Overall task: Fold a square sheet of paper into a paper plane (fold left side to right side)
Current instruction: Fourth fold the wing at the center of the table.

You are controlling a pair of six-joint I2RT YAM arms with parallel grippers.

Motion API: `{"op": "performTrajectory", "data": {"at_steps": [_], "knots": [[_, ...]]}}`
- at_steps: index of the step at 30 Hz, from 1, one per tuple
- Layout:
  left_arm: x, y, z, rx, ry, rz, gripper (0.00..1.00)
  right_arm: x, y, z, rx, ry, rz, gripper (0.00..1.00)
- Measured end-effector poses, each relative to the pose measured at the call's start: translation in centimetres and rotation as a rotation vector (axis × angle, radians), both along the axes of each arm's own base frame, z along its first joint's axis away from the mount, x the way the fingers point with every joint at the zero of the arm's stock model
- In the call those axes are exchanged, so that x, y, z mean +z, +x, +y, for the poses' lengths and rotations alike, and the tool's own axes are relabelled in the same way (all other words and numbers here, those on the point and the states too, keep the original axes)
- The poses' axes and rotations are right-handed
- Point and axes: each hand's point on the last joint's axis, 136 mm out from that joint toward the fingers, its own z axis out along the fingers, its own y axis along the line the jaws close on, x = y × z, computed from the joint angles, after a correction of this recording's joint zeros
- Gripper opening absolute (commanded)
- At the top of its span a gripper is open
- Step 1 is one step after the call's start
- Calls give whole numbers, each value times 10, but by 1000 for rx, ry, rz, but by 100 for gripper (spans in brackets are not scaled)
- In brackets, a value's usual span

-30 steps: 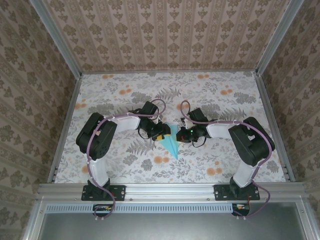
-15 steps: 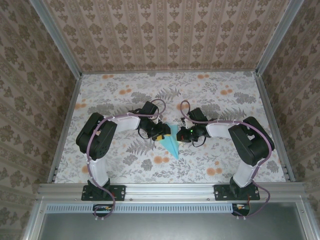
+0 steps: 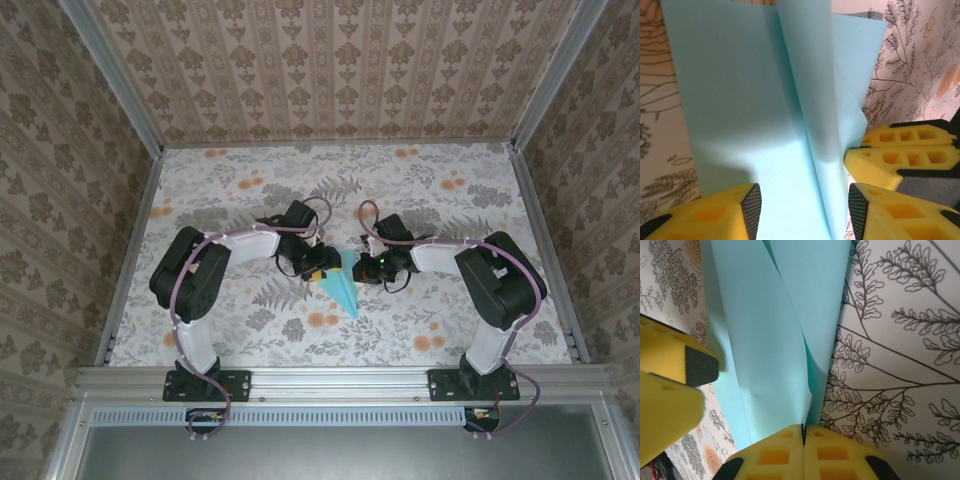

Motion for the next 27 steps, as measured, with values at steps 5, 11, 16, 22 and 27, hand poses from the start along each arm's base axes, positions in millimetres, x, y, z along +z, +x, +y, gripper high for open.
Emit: {"op": "performTrajectory", "data": {"at_steps": [5, 11, 16, 22, 27], "knots": [[21, 8, -9, -19, -37, -41, 29, 0, 0, 0, 0, -3, 3, 5], [38, 12, -32, -71, -117, -56, 18, 0, 0, 1, 4, -9, 5, 5], [26, 11, -43, -96, -131, -26, 16, 0, 0, 0, 7, -17, 5, 5], [6, 9, -42, -98, -104, 12, 15, 0, 0, 1, 9, -21, 2, 5], [2, 9, -41, -97, -94, 12, 15, 0, 0, 1, 16, -26, -2, 5]]}}
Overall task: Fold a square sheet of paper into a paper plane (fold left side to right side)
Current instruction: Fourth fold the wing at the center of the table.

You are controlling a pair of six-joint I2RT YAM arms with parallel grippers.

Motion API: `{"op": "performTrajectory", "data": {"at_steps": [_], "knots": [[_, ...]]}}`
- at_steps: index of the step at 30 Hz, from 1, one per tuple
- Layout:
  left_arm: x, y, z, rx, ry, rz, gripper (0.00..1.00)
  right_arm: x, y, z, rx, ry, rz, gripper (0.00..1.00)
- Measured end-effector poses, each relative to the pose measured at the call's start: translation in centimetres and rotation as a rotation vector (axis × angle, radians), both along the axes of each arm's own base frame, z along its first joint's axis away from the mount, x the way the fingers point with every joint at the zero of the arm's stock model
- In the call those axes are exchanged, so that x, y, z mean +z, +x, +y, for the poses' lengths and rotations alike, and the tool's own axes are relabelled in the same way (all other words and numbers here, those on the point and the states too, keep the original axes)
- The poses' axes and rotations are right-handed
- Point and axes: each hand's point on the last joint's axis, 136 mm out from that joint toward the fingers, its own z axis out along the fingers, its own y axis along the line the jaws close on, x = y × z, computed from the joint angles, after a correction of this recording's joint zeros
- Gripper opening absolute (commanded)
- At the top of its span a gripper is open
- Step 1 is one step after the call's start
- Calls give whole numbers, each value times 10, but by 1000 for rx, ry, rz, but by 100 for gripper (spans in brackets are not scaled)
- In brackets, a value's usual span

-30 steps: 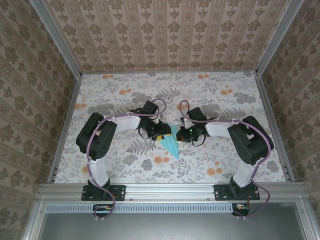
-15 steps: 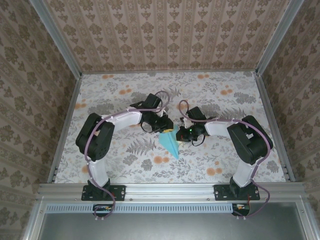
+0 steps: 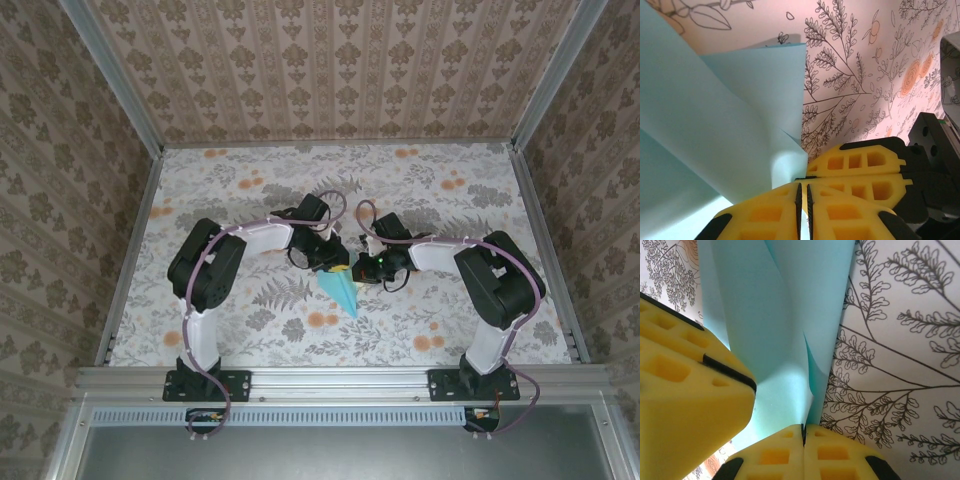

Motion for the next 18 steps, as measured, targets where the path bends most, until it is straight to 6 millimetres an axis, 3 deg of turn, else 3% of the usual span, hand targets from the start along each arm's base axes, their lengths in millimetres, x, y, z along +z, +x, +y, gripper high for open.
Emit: {"op": "performTrajectory", "data": {"at_steps": [15, 18], "knots": [[-24, -5, 9, 10, 48, 27, 12, 0, 0, 0, 5, -3, 0, 6], [-24, -6, 9, 11, 44, 21, 11, 0, 0, 0, 5, -3, -1, 13]]}}
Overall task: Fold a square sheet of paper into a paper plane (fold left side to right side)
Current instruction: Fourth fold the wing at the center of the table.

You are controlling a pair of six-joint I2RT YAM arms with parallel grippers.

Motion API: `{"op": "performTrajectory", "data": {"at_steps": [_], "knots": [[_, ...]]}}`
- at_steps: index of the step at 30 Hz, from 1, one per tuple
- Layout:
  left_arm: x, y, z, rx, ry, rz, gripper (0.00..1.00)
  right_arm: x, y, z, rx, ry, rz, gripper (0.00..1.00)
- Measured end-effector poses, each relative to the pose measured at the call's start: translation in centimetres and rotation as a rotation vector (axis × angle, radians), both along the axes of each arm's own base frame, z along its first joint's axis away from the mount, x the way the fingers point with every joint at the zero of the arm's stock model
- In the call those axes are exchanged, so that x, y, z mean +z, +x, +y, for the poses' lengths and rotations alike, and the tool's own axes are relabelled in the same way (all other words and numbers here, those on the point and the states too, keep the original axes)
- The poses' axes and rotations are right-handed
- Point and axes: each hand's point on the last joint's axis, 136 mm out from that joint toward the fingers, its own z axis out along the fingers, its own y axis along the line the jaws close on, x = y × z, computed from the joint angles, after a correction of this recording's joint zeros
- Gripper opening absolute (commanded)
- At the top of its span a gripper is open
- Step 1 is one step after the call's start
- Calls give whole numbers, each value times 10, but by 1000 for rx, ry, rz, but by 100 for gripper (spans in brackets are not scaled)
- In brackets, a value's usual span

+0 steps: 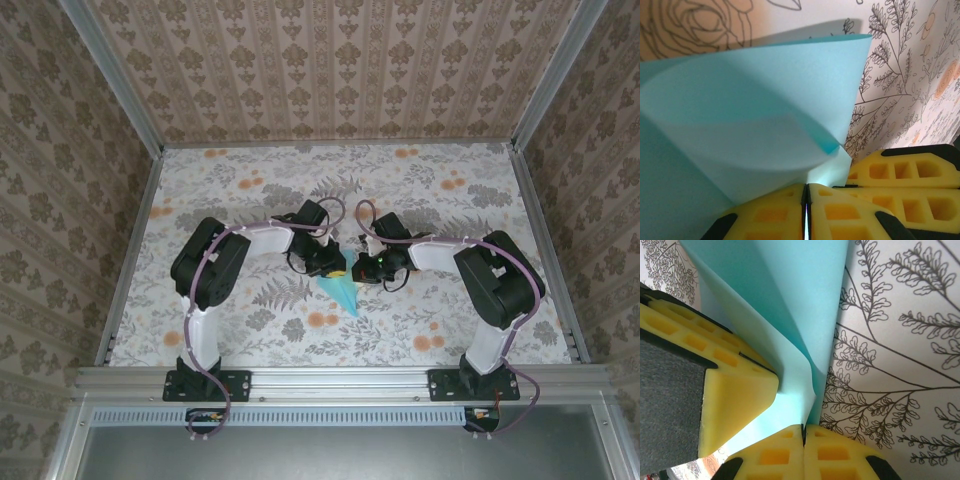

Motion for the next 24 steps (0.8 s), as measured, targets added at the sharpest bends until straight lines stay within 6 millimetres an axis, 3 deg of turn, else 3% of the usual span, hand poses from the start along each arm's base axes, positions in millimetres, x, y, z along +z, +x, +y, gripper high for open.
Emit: {"op": "performTrajectory", "data": {"at_steps": [11, 18, 24], "knots": [[-1, 0, 1, 1, -10, -16, 10, 17, 2, -9, -26, -40, -9, 33], [-1, 0, 1, 1, -11, -19, 10, 58, -7, -6, -22, 33, -58, 23], [-1, 0, 1, 2, -10, -21, 10, 46, -43, 15, 16, 125, 62, 21]]}}
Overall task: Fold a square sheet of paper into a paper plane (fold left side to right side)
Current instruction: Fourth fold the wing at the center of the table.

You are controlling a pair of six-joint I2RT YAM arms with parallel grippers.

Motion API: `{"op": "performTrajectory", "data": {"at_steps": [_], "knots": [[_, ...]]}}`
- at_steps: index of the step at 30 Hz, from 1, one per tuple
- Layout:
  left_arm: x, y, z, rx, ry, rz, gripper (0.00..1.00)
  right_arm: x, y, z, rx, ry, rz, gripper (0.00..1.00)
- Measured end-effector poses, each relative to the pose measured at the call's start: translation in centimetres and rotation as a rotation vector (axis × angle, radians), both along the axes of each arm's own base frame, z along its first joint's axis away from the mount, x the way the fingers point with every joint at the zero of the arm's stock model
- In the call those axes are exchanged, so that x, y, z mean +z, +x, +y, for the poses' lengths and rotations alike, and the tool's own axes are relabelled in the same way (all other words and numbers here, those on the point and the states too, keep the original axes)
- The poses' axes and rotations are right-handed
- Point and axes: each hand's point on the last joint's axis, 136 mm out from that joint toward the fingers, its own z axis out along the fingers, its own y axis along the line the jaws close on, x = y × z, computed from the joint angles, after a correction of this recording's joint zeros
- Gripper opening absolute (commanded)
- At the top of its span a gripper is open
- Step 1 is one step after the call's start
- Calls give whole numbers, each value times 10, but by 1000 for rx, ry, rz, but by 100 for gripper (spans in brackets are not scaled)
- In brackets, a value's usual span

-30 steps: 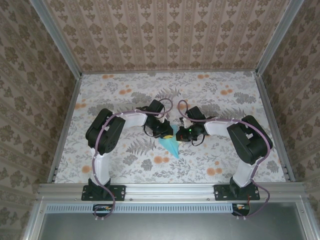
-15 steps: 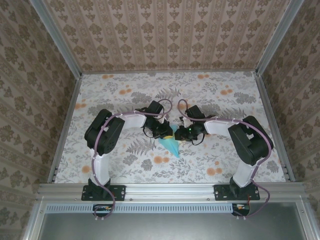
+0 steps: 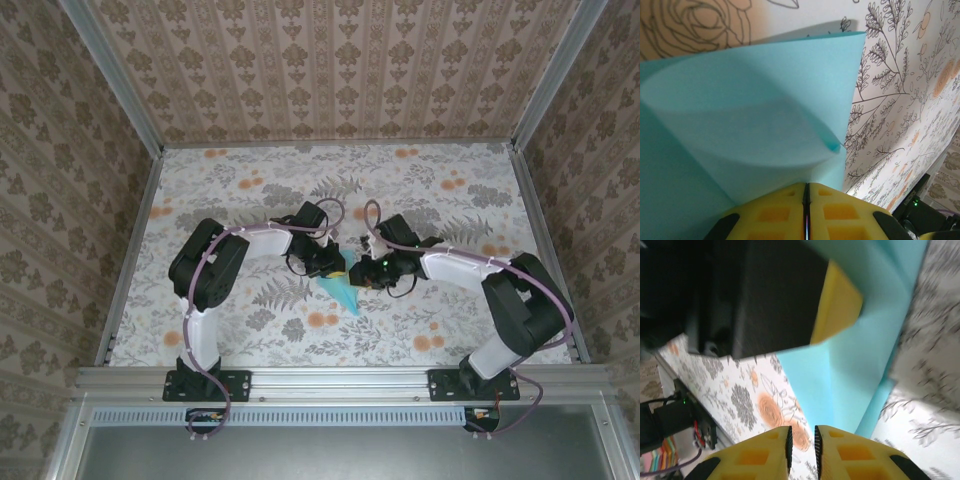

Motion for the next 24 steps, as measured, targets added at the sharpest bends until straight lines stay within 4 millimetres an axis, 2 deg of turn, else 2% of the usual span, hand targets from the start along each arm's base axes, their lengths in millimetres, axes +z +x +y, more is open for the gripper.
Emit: {"op": "performTrajectory", "data": {"at_steps": [8, 16, 24], "knots": [[0, 0, 0, 0, 0, 0, 10, -24, -22, 20, 55, 6, 103, 21], [0, 0, 0, 0, 0, 0, 10, -34, -31, 16, 76, -34, 130, 22], [0, 0, 0, 0, 1, 0, 10, -38, -31, 14, 75, -51, 132, 22]]}}
